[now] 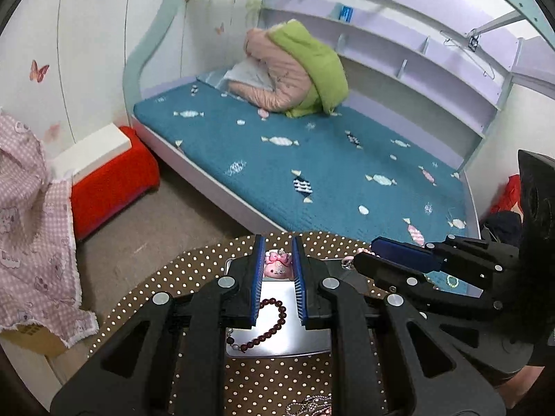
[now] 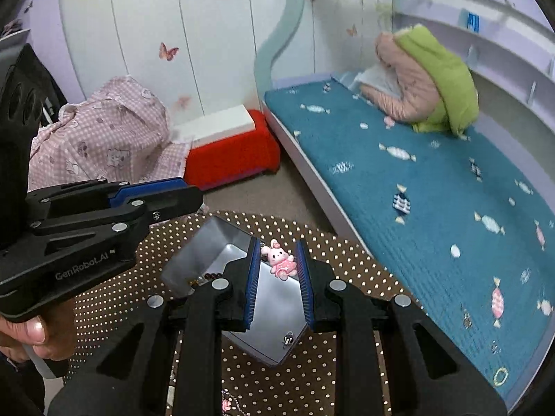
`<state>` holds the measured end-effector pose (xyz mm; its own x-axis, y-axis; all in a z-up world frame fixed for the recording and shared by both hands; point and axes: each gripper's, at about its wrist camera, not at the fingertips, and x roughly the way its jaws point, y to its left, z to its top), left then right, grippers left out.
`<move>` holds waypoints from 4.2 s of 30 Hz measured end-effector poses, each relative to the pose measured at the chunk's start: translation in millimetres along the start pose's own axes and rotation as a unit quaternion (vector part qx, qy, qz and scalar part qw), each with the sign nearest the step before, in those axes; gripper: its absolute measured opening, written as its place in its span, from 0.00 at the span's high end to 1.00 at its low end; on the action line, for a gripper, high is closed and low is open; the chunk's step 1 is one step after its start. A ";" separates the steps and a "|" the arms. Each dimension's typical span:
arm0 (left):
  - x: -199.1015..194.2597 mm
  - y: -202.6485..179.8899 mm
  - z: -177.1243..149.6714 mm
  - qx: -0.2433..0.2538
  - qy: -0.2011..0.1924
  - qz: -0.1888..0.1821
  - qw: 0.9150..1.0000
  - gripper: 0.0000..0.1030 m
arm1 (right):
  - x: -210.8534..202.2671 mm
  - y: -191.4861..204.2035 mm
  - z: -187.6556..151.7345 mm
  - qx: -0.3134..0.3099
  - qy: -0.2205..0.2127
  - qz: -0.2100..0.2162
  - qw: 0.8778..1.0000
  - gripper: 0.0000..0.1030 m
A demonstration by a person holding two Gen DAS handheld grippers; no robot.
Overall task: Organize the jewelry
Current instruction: 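Carry the pink bunny charm into the grey box and release it, then withdraw the left tool from the box toward the jewelry pile, then grasp the pearl-and-silver chain with the left tool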
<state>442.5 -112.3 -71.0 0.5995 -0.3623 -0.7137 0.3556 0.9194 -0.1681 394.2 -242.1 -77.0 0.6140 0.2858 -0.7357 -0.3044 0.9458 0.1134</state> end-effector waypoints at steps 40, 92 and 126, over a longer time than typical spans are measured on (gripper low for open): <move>-207.2 -21.9 -82.0 -0.005 -0.196 0.167 0.966 0.05 | -179.1 53.4 -30.6 0.035 -0.212 -0.055 0.975 0.07; -177.0 -0.6 -249.5 -0.037 -0.136 0.180 0.973 0.05 | -48.7 84.4 -186.0 0.009 -0.003 -0.089 0.996 0.25; -80.6 15.7 -232.3 0.002 -0.053 0.170 0.984 0.05 | -60.6 69.7 -187.8 0.046 -0.025 0.015 0.998 0.91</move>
<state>233.3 -33.1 -174.1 0.7553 -0.0478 -0.6537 0.1246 0.9896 0.0716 199.0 -222.5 -149.8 0.6420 0.3203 -0.6966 -0.2563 0.9460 0.1987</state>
